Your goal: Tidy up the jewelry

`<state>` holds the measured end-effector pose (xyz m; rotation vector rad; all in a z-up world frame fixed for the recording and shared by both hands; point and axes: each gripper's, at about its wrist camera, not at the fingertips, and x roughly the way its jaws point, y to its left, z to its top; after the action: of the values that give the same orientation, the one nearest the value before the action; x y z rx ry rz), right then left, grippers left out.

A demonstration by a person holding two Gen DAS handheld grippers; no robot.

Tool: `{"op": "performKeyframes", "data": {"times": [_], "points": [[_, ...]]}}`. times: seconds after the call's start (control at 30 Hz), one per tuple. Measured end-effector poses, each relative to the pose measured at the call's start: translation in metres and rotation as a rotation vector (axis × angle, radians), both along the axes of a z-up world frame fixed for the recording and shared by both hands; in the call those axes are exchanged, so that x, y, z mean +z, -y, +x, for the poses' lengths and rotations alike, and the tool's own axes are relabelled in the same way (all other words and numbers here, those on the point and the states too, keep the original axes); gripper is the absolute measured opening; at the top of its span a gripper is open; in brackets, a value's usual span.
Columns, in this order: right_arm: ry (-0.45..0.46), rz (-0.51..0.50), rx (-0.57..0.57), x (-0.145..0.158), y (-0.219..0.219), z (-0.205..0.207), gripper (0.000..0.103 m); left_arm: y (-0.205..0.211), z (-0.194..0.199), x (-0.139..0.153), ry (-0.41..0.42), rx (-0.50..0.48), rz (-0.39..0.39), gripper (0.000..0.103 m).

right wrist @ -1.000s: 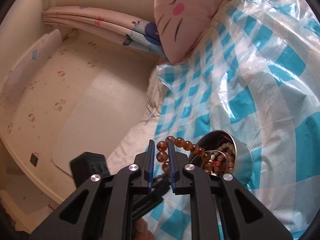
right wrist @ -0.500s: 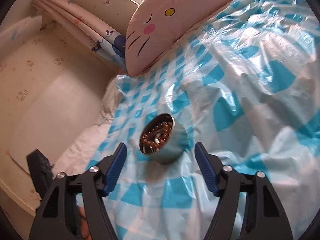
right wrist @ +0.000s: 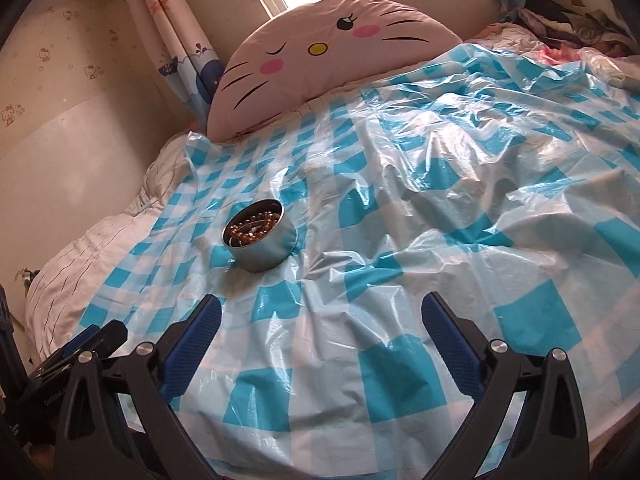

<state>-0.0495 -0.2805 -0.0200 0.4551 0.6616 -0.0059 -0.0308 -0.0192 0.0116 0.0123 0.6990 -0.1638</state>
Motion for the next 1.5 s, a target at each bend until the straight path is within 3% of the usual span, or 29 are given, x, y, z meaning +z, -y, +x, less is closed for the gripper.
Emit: {"op": "performKeyframes", "data": {"times": [0.2, 0.53, 0.77, 1.0, 1.5], "points": [[-0.028, -0.057, -0.005, 0.000, -0.007, -0.001, 0.096, 0.019, -0.006, -0.001, 0.018, -0.012, 0.097, 0.095], [-0.016, -0.142, -0.039, 0.006, -0.016, -0.006, 0.096, 0.020, -0.010, 0.000, 0.025, -0.028, 0.079, 0.095], [-0.010, -0.178, -0.051, 0.009, -0.020, -0.007, 0.096, 0.018, -0.015, 0.001, 0.021, -0.036, 0.011, 0.095], [-0.003, -0.209, -0.049, 0.011, -0.025, -0.008, 0.096, 0.033, -0.027, 0.001, 0.050, -0.056, 0.081, 0.095], [-0.003, -0.203, -0.056, 0.012, -0.021, -0.011, 0.096, 0.018, -0.025, 0.004, 0.052, -0.004, 0.061, 0.095]]}}
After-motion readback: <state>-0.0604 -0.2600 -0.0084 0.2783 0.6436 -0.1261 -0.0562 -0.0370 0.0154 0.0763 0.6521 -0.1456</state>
